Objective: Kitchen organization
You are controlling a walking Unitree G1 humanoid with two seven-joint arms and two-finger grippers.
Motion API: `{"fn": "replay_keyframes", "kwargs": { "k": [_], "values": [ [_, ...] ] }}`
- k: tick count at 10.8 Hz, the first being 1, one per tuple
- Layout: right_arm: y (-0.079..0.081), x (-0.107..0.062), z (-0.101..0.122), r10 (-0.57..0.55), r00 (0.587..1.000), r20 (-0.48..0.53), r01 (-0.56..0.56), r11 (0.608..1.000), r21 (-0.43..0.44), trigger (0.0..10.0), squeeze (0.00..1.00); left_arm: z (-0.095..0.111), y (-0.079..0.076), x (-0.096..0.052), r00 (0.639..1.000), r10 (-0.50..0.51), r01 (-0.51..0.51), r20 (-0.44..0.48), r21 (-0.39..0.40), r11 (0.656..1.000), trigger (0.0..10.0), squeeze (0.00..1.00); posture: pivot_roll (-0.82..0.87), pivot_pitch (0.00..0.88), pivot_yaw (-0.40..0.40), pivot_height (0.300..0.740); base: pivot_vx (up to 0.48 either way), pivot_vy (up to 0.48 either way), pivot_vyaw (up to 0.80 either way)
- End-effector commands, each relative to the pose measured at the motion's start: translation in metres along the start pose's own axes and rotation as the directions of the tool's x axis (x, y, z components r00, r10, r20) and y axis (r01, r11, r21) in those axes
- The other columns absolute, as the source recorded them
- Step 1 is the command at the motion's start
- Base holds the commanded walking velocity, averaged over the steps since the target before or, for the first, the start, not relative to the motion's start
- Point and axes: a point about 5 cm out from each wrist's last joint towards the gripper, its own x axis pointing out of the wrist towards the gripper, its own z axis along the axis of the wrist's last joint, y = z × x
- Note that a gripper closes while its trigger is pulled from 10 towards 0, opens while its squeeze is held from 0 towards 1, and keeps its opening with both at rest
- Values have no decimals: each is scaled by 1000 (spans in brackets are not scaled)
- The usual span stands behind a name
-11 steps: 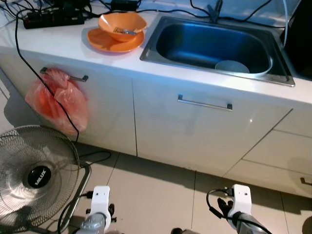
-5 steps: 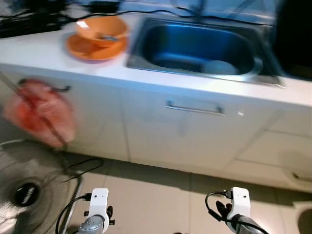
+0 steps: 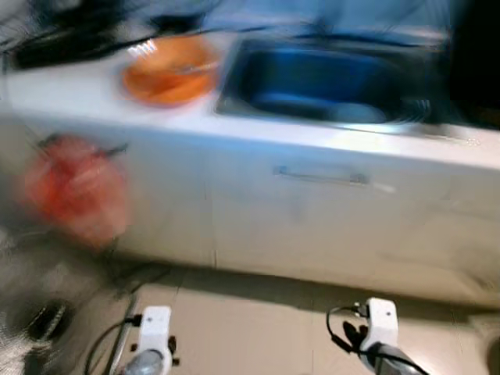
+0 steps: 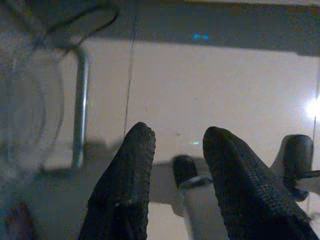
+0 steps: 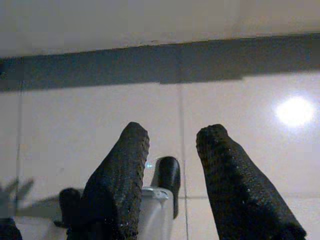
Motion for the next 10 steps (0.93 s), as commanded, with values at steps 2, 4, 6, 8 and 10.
{"fn": "replay_keyframes", "kwargs": {
  "k": [2, 4, 6, 8, 10],
  "values": [
    [-6, -1, 0, -8, 1000, -3, 8, 1000, -11, 10000, 0, 4, -6, 1, 1000, -15, 15, 11, 2, 1000, 10000, 0, 118, 95, -17, 740, 442, 0, 0],
    [-6, -1, 1, -5, 1000, -3, 5, 1000, -17, 10000, 0, 3, -6, 1, 1000, -11, 11, 9, -3, 1000, 10000, 0, 124, 94, -20, 740, 422, 0, 0],
    [-6, -1, 1, -6, 1000, -3, 6, 1000, -15, 10000, 0, 3, -5, 0, 1000, -9, 9, 13, -23, 1000, 10000, 0, 119, 100, -23, 740, 0, 0, 0],
    [-7, -1, 1, -8, 1000, -5, 8, 1000, -13, 10000, 0, 3, -5, 0, 1000, -5, 6, 19, -28, 1000, 10000, 0, 122, 108, -24, 740, 0, 0, 0],
    [-6, -1, 1, -6, 1000, -6, 6, 1000, -14, 10000, 0, 3, -4, 0, 1000, -1, 1, 20, -29, 1000, 10000, 0, 127, 111, -23, 740, 0, 0, 0]
  ]
}}
